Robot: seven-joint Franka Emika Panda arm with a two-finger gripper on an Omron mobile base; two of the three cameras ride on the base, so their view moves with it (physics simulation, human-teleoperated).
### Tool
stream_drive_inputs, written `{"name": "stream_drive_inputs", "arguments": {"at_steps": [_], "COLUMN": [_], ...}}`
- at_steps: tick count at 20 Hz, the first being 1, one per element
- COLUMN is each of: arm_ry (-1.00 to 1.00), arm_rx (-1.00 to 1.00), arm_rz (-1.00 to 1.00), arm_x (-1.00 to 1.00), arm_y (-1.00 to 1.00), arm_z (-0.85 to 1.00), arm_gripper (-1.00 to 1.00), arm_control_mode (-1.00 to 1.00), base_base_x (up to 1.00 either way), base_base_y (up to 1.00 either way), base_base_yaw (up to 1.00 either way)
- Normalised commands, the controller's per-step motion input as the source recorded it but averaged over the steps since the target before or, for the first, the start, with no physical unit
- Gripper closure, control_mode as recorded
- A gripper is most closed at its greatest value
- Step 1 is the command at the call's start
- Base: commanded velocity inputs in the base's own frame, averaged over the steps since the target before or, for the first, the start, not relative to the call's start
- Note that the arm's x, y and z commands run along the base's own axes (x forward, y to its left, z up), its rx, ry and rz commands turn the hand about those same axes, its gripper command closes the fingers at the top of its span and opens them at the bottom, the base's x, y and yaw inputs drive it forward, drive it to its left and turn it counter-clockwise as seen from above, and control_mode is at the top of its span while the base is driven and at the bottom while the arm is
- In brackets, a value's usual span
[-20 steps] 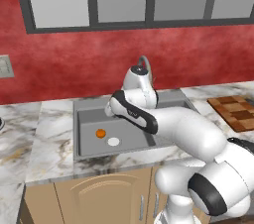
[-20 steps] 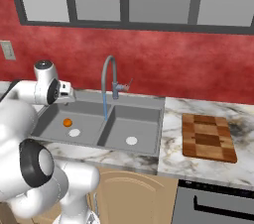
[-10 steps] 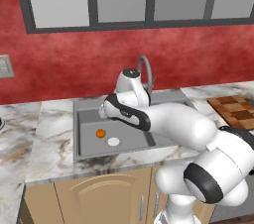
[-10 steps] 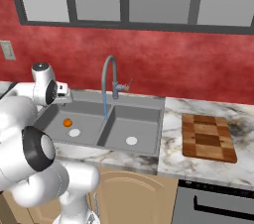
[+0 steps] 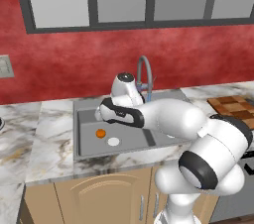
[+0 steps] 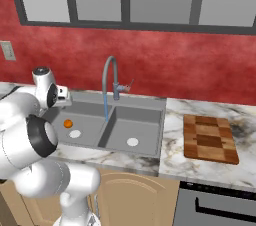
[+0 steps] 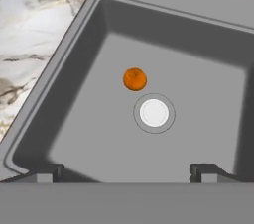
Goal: Pick the tangerine from the sink and place it on the cutting board to airdry. Then turn off the sink faucet.
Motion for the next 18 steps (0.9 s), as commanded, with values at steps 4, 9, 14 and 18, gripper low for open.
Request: {"name": "stream_drive_inputs", "arguments": {"at_steps": [4,9,14,18], "arm_ry": [0.00,0.00,0.00,0.00], "arm_rx": [0.00,0.00,0.00,0.00], "arm_rz": [0.00,0.00,0.00,0.00], "arm_x": [0.17,0.09,0.11,0.10], "arm_y": [0.04,0.00,0.01,0.00], "arm_z": [-0.21,-0.18,-0.20,-0.20], "arm_gripper": [-1.00,-1.00,-1.00,-1.00], "arm_control_mode": [-1.00,-1.00,-1.00,-1.00], "base_base_x": [0.00,0.00,0.00,0.00], "base_base_y": [0.00,0.00,0.00,0.00], "base_base_yaw": [0.00,0.00,0.00,0.00]}}
